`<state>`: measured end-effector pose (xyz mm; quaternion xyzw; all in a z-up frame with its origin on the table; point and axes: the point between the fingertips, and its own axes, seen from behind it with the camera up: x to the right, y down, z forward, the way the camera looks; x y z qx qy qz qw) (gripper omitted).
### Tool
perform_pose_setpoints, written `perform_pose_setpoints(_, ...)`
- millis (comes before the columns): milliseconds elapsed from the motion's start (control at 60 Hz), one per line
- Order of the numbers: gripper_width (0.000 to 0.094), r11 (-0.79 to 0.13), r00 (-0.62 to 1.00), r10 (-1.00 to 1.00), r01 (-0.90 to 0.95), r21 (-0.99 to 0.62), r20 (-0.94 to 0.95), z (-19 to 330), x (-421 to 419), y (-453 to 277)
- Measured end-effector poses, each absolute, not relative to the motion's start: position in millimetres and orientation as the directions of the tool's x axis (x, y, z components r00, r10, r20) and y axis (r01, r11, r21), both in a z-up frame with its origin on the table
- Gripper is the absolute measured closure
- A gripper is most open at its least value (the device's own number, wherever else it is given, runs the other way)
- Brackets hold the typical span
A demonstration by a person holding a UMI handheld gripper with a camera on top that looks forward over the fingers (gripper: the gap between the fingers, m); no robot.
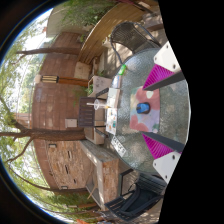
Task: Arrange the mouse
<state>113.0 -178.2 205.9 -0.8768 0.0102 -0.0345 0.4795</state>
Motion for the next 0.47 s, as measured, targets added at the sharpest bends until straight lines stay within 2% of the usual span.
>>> perform_pose_setpoints(233,0.0082,-0.526,0.995,-0.064,0.033,-0.850,0.078,231,96,-252)
perform_pose_setpoints(467,0.0084,-0.534,0.992,-0.084,0.032,-0.845,0.090,231,95,-274)
